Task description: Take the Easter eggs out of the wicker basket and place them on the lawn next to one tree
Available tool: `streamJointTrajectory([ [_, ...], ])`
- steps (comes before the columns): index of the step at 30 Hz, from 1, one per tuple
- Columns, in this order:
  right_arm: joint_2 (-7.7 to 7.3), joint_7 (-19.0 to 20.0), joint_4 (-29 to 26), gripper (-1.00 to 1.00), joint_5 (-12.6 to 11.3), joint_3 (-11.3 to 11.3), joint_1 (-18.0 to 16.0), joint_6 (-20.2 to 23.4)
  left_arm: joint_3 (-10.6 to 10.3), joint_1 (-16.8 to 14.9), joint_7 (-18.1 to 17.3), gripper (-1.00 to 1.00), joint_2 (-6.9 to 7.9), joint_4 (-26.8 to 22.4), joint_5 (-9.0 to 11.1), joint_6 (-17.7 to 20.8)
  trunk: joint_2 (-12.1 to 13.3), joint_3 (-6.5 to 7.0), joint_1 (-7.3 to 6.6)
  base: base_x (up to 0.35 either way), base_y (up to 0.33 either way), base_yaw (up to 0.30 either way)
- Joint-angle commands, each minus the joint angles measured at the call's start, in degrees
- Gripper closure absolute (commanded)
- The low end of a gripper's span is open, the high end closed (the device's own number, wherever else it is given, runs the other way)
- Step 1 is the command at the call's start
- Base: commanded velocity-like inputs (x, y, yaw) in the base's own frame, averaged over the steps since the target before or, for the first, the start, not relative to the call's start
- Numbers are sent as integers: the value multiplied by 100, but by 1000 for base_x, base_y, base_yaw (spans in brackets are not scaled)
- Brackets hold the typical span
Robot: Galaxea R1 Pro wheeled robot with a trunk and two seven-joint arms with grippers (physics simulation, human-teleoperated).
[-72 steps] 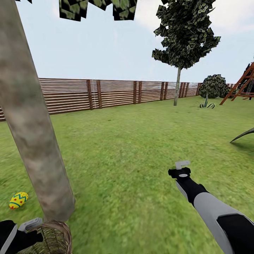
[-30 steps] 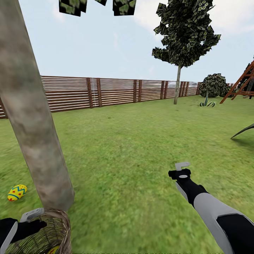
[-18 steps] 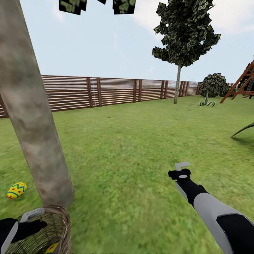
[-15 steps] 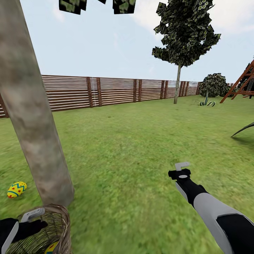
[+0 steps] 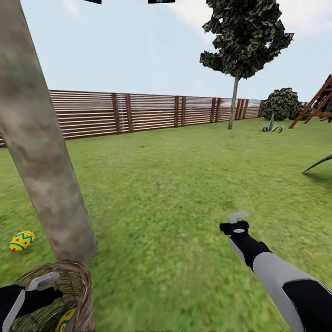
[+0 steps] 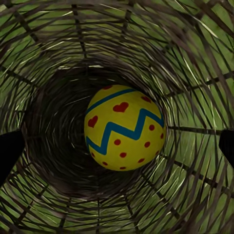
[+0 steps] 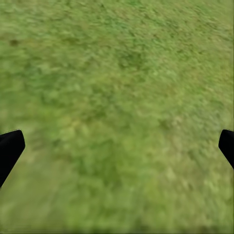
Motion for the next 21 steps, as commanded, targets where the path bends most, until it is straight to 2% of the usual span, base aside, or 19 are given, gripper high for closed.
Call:
streamJointTrajectory([
  [1,-4,-30,-12,-100,11,45,-2,54,11,-3,7,-100,-1,-5,47,39,-4,-29,1,0,0,0],
  [10,-4,-30,-10,-100,11,46,0,54,11,-3,7,-100,-5,-5,47,39,-16,-228,24,0,0,0],
  [21,-4,-30,-10,-100,11,43,4,54,11,-3,7,-100,-85,1,45,39,-31,-472,53,0,0,0],
])
